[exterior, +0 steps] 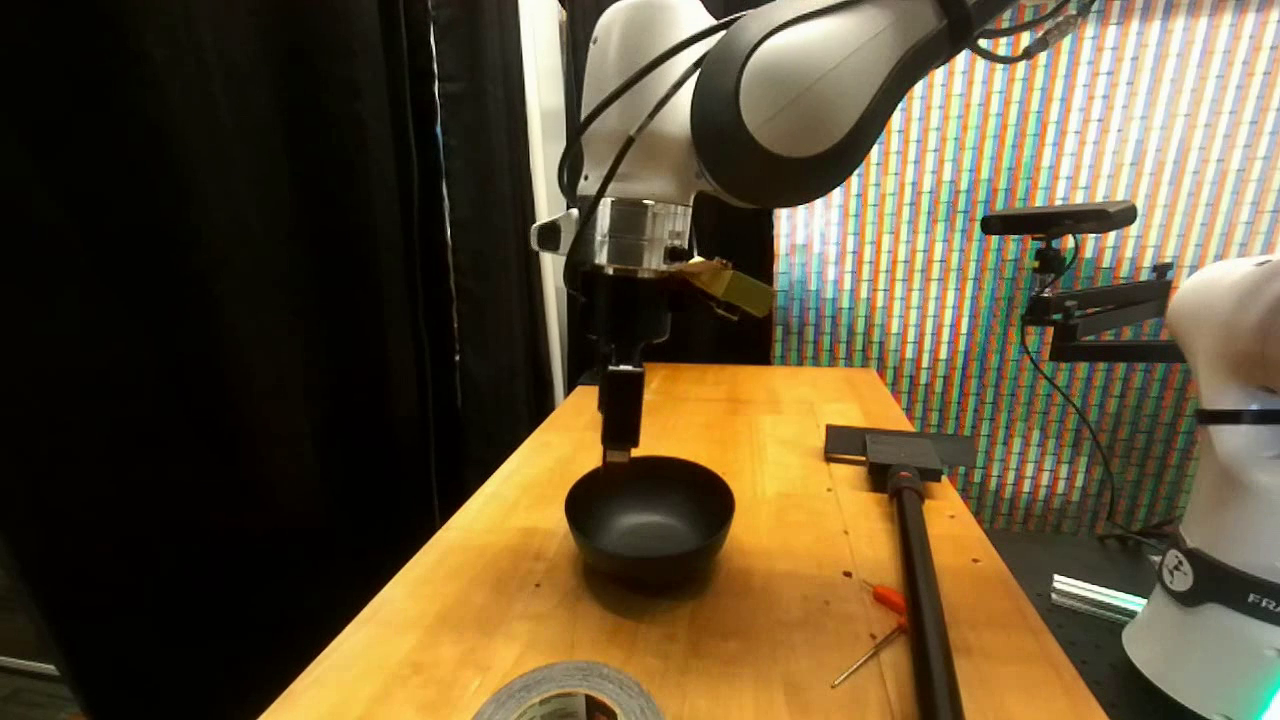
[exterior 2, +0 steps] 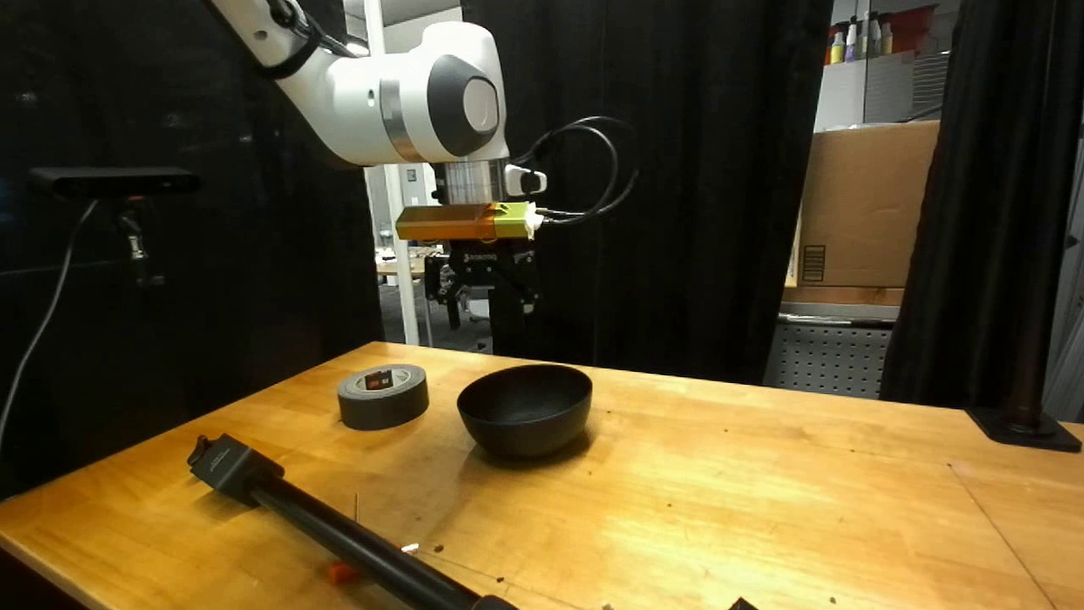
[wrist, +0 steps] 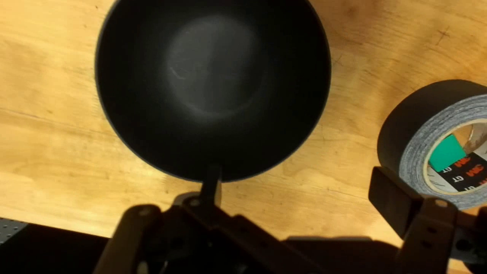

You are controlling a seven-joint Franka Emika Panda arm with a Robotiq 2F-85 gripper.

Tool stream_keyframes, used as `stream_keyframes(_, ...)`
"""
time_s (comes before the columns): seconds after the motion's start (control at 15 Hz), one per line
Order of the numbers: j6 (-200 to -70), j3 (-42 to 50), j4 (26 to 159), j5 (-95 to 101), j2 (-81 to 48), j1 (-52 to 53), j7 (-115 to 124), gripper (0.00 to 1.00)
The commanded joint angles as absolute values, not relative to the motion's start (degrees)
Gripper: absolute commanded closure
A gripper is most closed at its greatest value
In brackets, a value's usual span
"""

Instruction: Pick up the seal tape and put it on the right side of the table

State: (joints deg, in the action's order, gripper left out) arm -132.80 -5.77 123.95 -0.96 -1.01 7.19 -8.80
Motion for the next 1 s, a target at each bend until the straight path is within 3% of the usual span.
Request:
stream_keyframes(0.0, -130.31, -7.76, 117.31, 3.20, -6.03, 8.70, -4.29, 0.00)
stream_keyframes(0.67, -125.30, -9.50, 114.91, 22.54, -9.51, 14.90, 10.17, 0.00)
stream_keyframes(0.93, -130.31, -11.45, 121.09, 16.43, -5.35, 15.27, 11.85, 0.00)
